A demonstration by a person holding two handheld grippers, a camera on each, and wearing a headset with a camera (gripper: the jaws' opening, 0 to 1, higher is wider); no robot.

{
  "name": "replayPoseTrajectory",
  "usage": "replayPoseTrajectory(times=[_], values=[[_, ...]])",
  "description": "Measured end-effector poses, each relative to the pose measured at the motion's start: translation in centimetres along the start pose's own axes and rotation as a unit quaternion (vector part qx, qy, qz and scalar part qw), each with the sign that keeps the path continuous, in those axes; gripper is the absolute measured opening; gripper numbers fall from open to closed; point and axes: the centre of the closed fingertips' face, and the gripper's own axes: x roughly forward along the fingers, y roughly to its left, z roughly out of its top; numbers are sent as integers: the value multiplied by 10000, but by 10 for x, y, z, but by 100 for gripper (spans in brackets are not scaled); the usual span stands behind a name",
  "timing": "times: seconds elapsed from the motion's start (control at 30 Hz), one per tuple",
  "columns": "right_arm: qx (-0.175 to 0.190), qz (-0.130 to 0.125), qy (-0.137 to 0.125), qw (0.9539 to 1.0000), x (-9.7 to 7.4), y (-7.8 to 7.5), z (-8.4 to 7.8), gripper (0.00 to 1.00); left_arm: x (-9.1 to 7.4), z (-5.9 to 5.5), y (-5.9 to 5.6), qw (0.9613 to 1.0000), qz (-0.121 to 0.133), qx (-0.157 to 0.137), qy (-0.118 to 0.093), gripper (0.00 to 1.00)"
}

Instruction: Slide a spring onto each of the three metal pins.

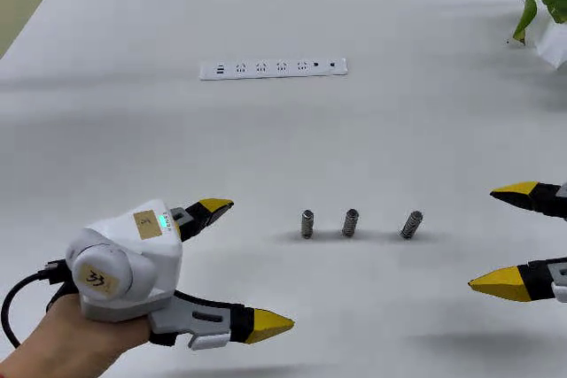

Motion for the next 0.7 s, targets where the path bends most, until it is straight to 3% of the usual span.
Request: replayPoseTrajectory(times=[0.7], values=[[-106, -118, -309, 9994, -14, 6, 12, 84, -4, 3, -14, 9999, 64, 11, 79, 100]])
